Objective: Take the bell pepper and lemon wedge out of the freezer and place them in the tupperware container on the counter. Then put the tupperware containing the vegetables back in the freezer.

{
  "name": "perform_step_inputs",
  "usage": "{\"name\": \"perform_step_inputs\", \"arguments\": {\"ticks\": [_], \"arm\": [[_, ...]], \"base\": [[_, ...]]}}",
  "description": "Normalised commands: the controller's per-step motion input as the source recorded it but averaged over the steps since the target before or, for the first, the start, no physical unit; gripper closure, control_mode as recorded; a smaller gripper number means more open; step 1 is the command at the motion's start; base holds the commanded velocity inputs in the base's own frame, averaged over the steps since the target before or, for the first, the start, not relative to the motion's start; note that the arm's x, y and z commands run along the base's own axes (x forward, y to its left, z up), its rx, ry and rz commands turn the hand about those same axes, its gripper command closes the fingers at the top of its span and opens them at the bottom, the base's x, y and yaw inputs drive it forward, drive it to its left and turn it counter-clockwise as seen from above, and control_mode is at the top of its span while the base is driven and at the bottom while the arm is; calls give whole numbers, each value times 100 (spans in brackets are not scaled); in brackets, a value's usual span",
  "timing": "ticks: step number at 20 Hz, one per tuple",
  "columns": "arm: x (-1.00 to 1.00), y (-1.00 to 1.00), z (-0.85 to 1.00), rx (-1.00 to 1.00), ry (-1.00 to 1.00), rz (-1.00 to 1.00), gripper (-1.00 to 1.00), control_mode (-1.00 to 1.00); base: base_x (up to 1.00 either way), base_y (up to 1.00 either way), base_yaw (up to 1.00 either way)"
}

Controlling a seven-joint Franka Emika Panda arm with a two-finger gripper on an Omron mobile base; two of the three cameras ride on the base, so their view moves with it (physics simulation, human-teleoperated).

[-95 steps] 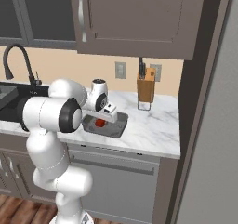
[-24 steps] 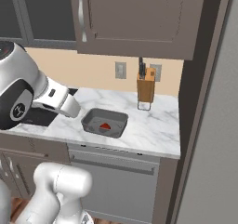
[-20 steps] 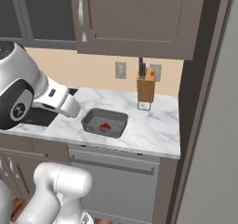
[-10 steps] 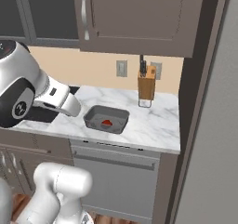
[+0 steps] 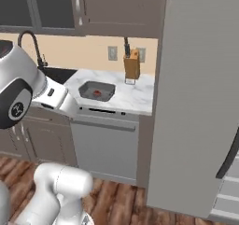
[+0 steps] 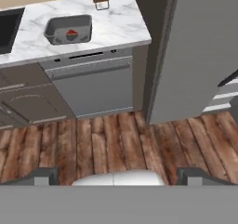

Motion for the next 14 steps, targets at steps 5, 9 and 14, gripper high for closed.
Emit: {"name": "perform_step_inputs", "arguments": {"ticks": [5, 9, 14], "arm": [[0, 0, 0, 0, 0, 0, -100, 100], [0, 0, 0, 0, 0, 0, -100, 100], [0, 0, 0, 0, 0, 0, -100, 100]], "base": [[8, -87, 7], [27, -100, 5], [2, -100, 1]]}}
